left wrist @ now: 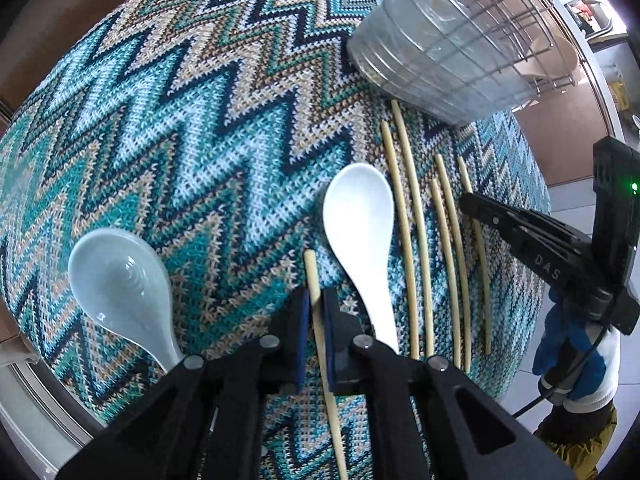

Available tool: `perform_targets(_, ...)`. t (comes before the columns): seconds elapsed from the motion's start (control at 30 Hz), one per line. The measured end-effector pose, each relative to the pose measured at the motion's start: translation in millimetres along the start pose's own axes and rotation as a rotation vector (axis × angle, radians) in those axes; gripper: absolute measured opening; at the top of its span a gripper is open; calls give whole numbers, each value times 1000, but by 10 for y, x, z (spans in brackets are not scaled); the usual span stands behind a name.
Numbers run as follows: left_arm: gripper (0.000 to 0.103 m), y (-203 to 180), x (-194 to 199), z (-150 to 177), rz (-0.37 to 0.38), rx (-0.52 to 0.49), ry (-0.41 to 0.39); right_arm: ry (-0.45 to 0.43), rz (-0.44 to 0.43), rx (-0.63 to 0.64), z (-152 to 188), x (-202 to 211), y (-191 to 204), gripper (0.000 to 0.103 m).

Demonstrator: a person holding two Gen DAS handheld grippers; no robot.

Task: Organize utensils
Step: 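Grasp a bamboo chopstick with the right tool while the left tool grasps another chopstick, then carry both chopsticks over the wire holder and open both tools to drop them in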

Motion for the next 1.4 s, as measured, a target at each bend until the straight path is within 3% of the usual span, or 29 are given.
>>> perform_targets(0.4, 5, -76, 488, 173, 81, -40, -164, -129, -7, 34, 239, 655, 53, 6)
perform_targets(0.73, 5, -326, 1417, 275, 113, -172, -412, -328, -31, 63, 413, 1456, 358, 5)
perform_targets(0.83, 5, -422, 1750, 127, 127, -192, -502, -397, -40, 67, 325, 1672, 431, 5)
perform_targets(1.0, 5, -607, 2427, -328, 112, -201, -737, -587, -61, 75, 83, 2221, 567, 5)
perform_targets(1.13, 5, -717, 2673, -753, 106, -166, -890, -742, -84, 45, -172, 2500, 581, 5)
perform_targets(1.23, 5, -789, 2735, -1012, 27, -137, -1035, -868, -108, -5, -388, 2576, 488, 5)
perform_targets(1.4, 5, -934, 2523, -1327, -103, -140, -1135, -982, -118, -52, -668, 2450, 371, 5)
Point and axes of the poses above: each gripper's, at about its wrist camera, not at the fingertips, and x roughly against the way its jaws point, y to its left, z to its underside, the point moved 3 cm from there along -x, roughly the way its jaws point, and after that the axes turned 9 degrees about -x, right-handed, at the moved point
